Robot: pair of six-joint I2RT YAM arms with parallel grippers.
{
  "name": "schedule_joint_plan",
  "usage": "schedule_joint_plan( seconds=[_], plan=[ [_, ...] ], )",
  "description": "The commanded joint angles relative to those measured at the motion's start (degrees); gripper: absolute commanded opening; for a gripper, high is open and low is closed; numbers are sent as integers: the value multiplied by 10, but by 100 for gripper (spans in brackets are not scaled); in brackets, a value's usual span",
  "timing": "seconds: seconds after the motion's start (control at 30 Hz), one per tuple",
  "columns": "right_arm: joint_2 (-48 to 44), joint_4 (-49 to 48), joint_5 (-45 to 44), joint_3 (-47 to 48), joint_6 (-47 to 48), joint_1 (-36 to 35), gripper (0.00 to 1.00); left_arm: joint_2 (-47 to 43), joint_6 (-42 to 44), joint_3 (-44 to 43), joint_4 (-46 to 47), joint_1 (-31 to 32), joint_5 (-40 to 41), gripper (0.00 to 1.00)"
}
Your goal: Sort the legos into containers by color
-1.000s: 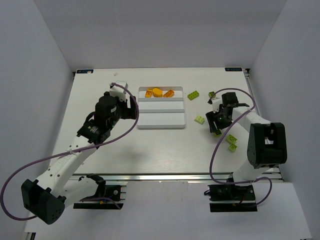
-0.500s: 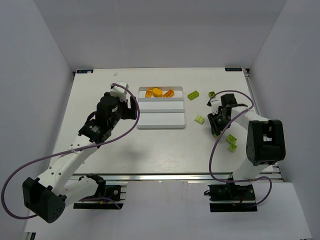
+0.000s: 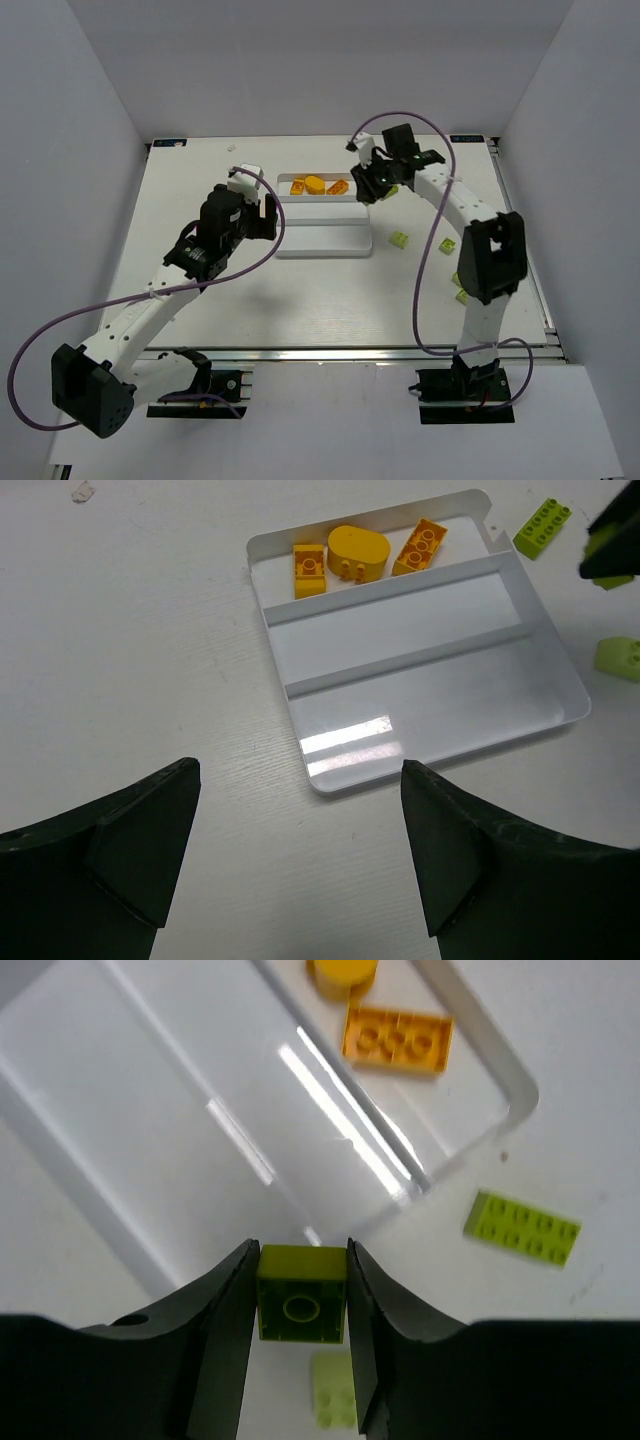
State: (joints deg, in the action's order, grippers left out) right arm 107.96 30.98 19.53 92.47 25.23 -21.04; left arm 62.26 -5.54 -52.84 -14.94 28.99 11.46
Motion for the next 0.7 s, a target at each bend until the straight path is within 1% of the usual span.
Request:
schedule_joint_plan(
  seconds=[0.0,0.03,0.1,0.17,0.23,0.27,0.33,0.37,0.43,0.5,0.63,0.67],
  plan=[
    [81,-7,-14,95,-37,-15,0,-4,13,7,8,-1,10,91],
    [118,-1,-19,118,-42,-19,0,-4,16,7,9,-1,13,91],
    [159,-5,-32,167,-67,-26,0,-2,18,9,10,-1,18,91],
    [179,-14,-46,187,-77,-30,5,1,19,9,10,-6,20,91],
    [200,-15,-58,206,-90,-35,8,2,22,11,10,-6,21,91],
    [205,-12,-59,210,-92,-34,13,3,22,9,10,-6,20,91],
    [216,-8,-61,212,-94,-35,21,6,22,9,9,-6,19,91],
    [218,-5,-61,211,-93,-38,29,8,23,9,10,-6,19,91],
    [222,-3,-56,207,-92,-35,39,8,24,9,10,-6,19,91],
    [219,-1,-53,202,-95,-36,54,8,23,9,10,-6,19,91],
    [189,-11,-40,187,-99,-33,62,9,23,9,10,-6,18,91],
    [182,-13,-40,179,-99,-31,63,8,23,9,10,-6,17,91]
  ],
)
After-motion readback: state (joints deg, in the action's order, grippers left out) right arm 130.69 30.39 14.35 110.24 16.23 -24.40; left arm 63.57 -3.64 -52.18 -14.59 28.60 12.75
